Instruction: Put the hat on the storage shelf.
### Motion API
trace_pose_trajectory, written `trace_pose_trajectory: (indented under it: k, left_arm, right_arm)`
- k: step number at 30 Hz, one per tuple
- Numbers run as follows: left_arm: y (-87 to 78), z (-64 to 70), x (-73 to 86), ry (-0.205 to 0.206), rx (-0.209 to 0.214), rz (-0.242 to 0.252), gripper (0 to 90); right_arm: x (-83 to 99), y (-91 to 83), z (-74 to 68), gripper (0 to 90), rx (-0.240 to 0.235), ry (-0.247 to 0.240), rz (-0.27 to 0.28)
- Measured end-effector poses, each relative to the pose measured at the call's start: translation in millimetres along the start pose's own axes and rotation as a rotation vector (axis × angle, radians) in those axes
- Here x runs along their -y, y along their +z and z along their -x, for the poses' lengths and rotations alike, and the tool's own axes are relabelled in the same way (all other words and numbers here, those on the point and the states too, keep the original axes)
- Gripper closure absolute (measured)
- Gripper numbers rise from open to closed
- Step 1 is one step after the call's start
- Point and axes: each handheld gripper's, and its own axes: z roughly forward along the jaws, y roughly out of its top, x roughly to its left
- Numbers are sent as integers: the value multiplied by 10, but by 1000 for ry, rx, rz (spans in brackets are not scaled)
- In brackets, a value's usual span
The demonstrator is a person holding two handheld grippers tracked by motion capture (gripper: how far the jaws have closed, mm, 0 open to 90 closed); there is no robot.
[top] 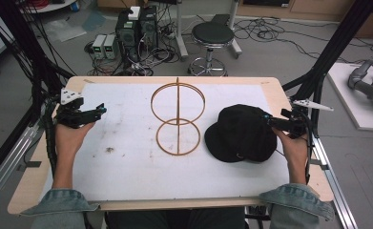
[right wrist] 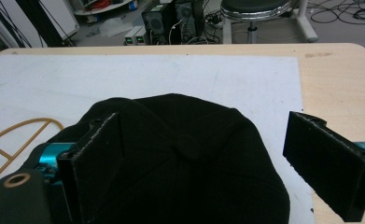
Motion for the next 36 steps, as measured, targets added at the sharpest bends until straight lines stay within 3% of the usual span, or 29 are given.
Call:
trace_pose_trajectory:
  k: [23, 36]
  left_arm:
    - [-16, -11, 26, 5, -5, 1, 215]
    - [-1, -10, 37, 14, -11, -4, 216]
  right_arm:
    - [-17, 42, 1, 121, -12, -2, 16]
    - [3, 259, 36, 121, -31, 3, -25]
